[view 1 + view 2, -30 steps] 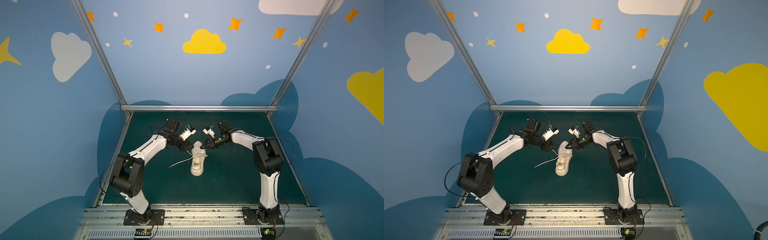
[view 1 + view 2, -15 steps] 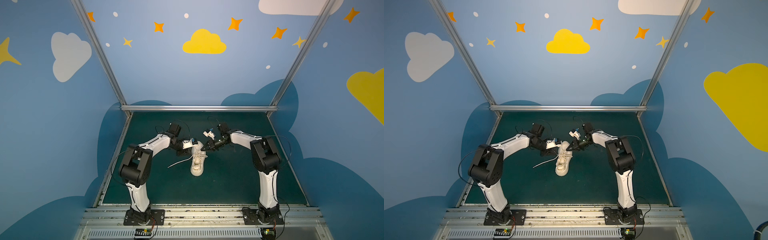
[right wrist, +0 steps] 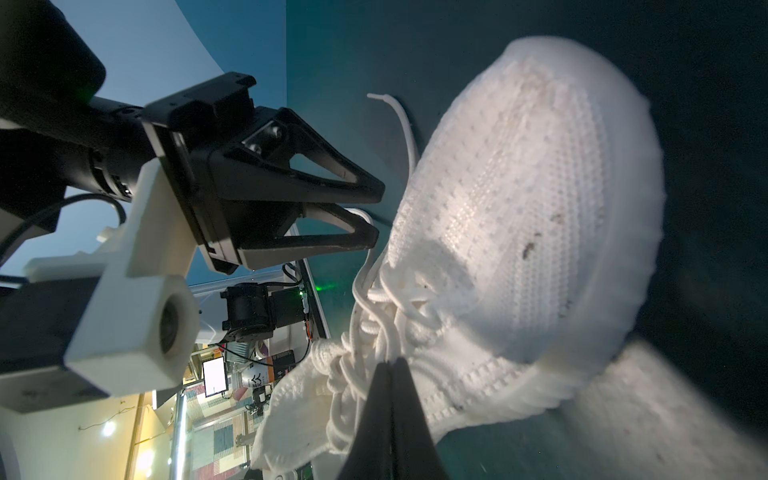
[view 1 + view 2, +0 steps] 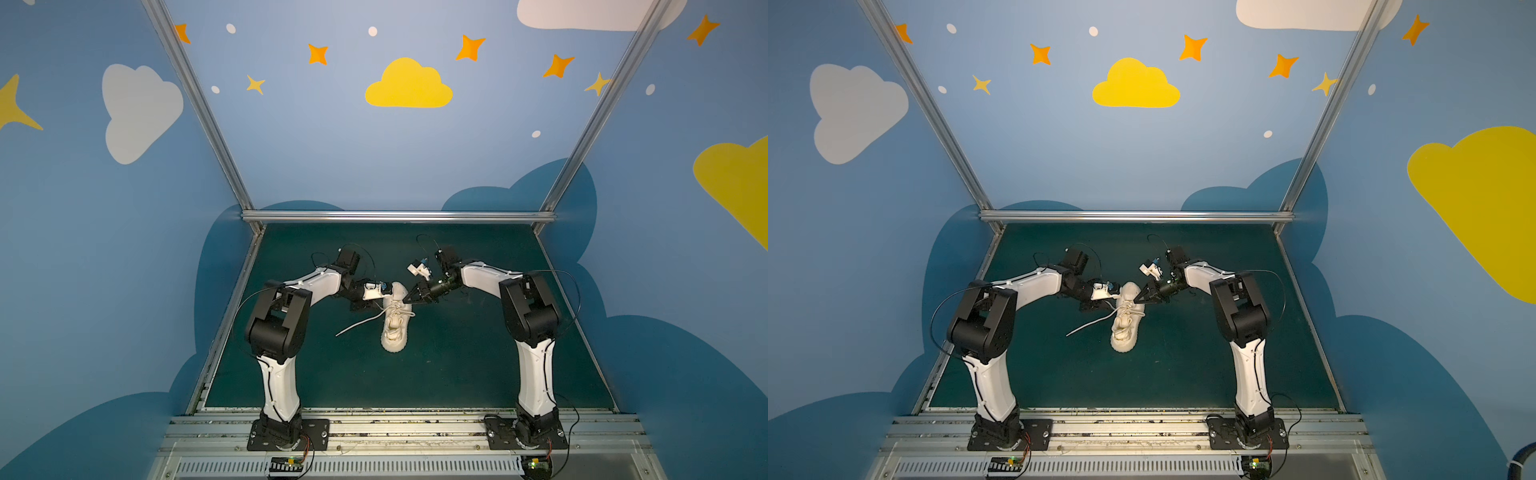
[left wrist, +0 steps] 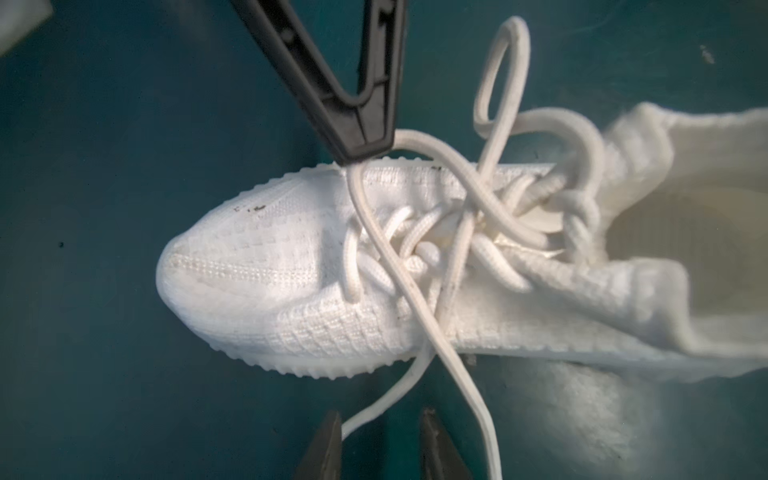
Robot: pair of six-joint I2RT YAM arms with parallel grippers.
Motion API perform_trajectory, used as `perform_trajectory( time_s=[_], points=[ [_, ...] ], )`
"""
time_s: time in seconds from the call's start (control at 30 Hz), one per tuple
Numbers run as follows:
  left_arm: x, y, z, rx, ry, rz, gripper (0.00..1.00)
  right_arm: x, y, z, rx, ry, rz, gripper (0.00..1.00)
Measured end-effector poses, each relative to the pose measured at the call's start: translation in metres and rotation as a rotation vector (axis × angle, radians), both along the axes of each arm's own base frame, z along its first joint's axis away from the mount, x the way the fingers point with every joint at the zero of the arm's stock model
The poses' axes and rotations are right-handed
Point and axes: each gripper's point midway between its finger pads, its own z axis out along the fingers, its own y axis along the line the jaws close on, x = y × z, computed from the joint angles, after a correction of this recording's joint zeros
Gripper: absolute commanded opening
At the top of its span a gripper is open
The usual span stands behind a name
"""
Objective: Tie the shoes
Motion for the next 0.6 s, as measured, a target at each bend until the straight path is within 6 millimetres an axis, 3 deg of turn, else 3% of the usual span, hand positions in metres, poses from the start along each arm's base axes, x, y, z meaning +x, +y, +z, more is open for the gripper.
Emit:
perform_trajectory(
  time_s=[0.27, 0.5, 0.6],
  points=[
    [-0.005, -0.01, -0.012, 0.009, -0.01, -0.05, 0.29, 0.002, 0.001, 0.005, 0.009, -0.002, 0.002, 0.0],
    [0.002, -0.011, -0.012, 0.01, -0.056, -0.058, 0.05, 0.004, 0.003, 0.011, 0.022, -0.007, 0.004, 0.0],
    [0.0, -0.008, -0.015, 0.022, -0.061, -0.055, 0.03, 0.006, 0.003, 0.013, 0.026, -0.012, 0.004, 0.0]
  ],
)
